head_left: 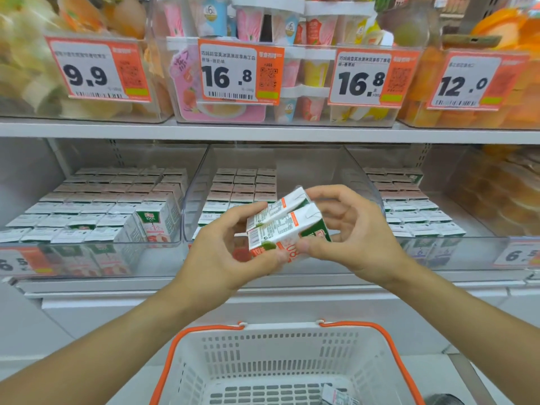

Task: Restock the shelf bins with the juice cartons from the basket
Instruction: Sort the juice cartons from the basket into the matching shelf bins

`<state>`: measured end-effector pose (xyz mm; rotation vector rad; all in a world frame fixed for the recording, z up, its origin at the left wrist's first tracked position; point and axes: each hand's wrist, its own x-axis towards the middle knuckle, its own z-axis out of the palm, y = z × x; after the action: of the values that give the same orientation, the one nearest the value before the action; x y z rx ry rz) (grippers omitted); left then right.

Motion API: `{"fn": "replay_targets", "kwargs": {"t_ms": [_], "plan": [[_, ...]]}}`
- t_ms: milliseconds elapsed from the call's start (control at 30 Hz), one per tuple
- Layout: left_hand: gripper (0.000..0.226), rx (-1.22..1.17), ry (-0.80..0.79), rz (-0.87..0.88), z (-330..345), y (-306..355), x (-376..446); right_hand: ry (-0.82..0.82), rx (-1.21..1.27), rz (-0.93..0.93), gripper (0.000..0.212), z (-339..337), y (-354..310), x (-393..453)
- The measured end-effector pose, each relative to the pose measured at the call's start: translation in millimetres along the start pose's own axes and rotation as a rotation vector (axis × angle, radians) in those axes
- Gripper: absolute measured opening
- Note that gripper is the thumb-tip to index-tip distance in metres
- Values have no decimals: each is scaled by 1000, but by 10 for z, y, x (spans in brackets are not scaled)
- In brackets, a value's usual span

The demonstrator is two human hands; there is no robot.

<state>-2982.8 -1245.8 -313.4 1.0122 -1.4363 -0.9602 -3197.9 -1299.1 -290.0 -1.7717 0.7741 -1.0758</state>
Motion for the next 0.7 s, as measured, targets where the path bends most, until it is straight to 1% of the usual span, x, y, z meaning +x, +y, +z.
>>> {"fn": "replay_targets", "kwargs": {"t_ms": [33,100,167,267,333,400,433,467,533,600,700], "plan": [[74,6,-4,-2,-8,17,20,25,0,-9,62,13,-4,3],[71,133,1,24,-44,12,63,59,-42,-32,64,42,-17,12],[72,342,15,70,-93,-31,114,103,-127,-74,66,75,-28,37],[85,607,9,111,-198,-135,215,198,-266,-155,66,130,-35,123],[82,826,-3,120,-298,-241,254,220,-375,-202,66,150,-20,227],[74,1013,-27,104,-390,-356,257,202,-471,-173,66,123,28,378],[70,1062,-43,87,-426,-407,254,179,-524,-127,64,95,64,461],[65,1088,-61,73,-466,-451,250,140,-584,-70,64,77,106,541],[52,1113,-83,101,-510,-513,245,23,-678,14,66,45,170,656],[43,1130,-84,146,-551,-550,235,-49,-675,37,67,62,198,764],[42,1158,-82,184,-573,-587,199,-103,-608,62,67,79,173,923]]}}
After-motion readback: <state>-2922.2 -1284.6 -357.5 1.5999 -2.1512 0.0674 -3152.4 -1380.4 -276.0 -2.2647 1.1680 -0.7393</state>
